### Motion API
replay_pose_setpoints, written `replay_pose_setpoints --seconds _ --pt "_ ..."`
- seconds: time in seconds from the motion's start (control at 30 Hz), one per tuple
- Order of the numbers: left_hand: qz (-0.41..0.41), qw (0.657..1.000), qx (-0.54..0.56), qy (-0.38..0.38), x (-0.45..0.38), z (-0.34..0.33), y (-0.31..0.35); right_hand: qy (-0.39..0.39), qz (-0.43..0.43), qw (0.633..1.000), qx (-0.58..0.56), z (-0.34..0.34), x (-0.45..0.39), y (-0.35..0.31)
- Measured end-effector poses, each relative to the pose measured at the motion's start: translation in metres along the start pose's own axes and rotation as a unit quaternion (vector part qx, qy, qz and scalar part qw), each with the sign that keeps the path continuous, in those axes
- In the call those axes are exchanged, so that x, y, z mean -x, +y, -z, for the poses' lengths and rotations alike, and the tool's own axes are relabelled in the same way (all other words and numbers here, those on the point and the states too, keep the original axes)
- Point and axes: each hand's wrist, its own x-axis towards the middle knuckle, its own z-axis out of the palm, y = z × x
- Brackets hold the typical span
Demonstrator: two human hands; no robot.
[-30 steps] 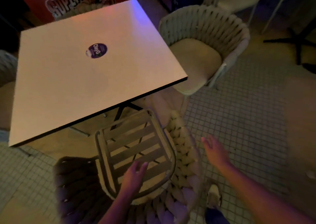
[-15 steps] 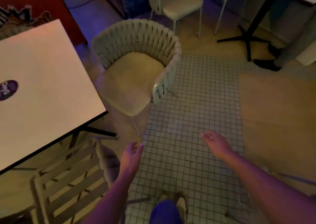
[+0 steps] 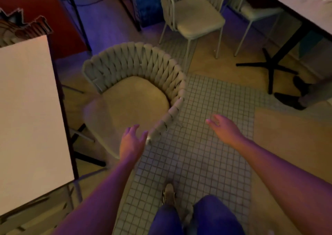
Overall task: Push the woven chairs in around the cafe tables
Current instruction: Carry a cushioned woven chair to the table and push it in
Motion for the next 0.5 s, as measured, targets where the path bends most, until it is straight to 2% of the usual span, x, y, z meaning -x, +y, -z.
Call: replay_pose_setpoints --seconds 0.23,0.5 --pt "0.101 0.991 0.024 0.079 -0.093 -0.017 0.056 -0.017 0.067 0.998 0.01 0.075 -0.162 -0.009" --pt "0.24 0.944 0.096 0.205 -0.158 -0.055 0.111 -0.079 0.169 0.981 0.048 0.134 -0.354 -0.029"
